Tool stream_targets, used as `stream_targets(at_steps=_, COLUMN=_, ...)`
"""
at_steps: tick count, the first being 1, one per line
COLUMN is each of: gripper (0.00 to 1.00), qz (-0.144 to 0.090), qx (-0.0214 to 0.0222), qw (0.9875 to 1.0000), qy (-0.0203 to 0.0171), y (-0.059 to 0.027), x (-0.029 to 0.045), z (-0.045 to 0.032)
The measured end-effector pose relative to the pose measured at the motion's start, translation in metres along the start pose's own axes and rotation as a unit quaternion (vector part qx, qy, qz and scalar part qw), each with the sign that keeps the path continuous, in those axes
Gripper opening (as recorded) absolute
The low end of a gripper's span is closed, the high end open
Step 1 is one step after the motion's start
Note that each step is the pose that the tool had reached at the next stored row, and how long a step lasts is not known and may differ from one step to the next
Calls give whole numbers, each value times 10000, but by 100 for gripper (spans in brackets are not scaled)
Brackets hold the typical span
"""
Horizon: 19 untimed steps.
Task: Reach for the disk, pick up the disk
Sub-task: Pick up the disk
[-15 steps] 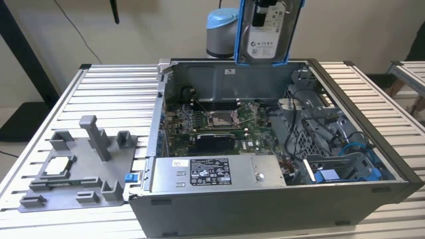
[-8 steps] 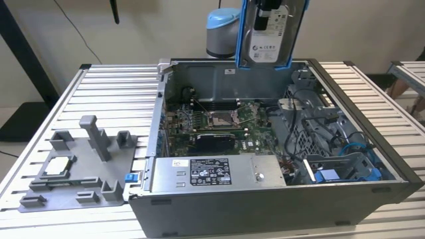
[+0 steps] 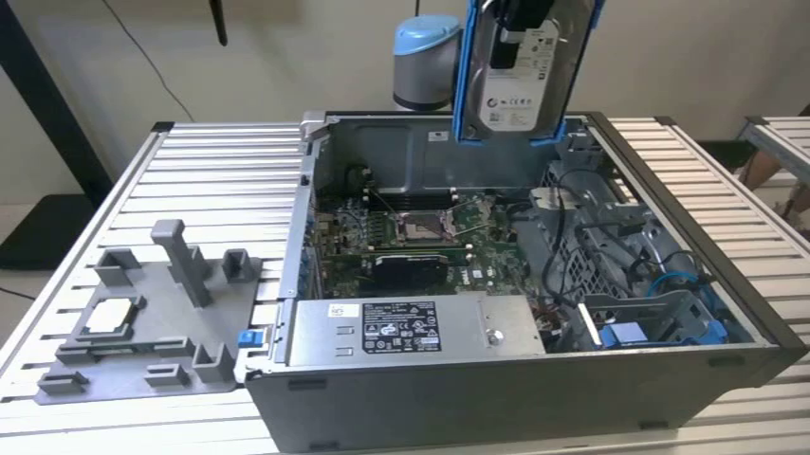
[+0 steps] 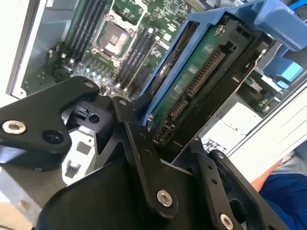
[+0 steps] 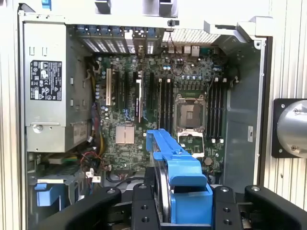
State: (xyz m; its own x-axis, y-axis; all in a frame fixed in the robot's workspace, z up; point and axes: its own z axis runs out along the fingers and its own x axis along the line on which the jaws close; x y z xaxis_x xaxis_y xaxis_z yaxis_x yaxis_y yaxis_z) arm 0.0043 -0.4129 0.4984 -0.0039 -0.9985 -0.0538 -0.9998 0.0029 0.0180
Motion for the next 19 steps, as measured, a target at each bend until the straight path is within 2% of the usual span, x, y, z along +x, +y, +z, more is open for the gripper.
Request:
stream_targets(at_steps=12, gripper=0, qz=3, qx=0, qw=10000, qy=0, y=-2, x=403, z=-5)
stream_targets(at_steps=19, gripper=0, qz=7, qx=1, qw=10000, qy=0, y=-3, x=691, z=-6)
